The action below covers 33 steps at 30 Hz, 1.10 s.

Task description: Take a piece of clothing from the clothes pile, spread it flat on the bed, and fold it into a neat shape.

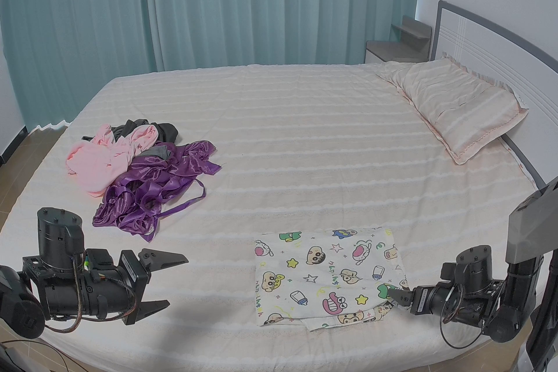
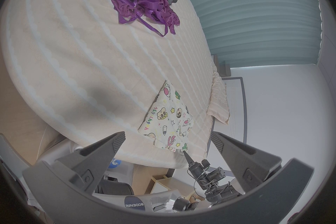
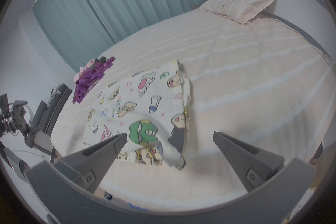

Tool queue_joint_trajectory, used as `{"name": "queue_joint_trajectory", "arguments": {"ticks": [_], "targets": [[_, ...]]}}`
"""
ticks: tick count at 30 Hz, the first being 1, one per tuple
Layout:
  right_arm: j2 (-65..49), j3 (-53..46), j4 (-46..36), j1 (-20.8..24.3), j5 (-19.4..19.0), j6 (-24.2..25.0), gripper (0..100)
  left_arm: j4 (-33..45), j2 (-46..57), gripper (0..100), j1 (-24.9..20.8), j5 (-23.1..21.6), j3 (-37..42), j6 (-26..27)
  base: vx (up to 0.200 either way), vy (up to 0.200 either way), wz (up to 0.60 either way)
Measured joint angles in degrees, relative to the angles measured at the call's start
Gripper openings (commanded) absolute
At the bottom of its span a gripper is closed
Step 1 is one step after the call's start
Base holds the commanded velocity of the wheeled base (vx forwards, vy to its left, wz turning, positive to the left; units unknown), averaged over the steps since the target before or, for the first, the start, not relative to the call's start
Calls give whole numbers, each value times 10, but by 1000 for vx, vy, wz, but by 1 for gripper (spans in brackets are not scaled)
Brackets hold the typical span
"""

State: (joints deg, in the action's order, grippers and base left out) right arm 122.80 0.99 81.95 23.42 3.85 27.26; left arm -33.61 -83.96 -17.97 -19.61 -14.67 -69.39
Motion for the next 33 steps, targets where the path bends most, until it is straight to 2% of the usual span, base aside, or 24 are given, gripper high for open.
{"name": "queue_joint_trajectory", "arguments": {"ticks": [11, 17, 24, 28, 33], "targets": [[-2, 47, 14, -7, -2, 19, 100, 0, -1, 100, 0, 0, 0, 0, 0, 0, 0], [-9, 79, 14, 27, -1, 31, 100, 0, -1, 100, 0, 0, 0, 0, 0, 0, 0], [23, 84, 15, 84, -5, 82, 100, 0, -1, 100, 0, 0, 0, 0, 0, 0, 0], [46, 72, 15, 97, -13, 103, 100, 0, -1, 100, -1, 0, 0, 0, 0, 0, 0], [64, 42, 23, 103, -29, 107, 100, 0, -1, 100, -1, 0, 0, 0, 0, 0, 0]]}}
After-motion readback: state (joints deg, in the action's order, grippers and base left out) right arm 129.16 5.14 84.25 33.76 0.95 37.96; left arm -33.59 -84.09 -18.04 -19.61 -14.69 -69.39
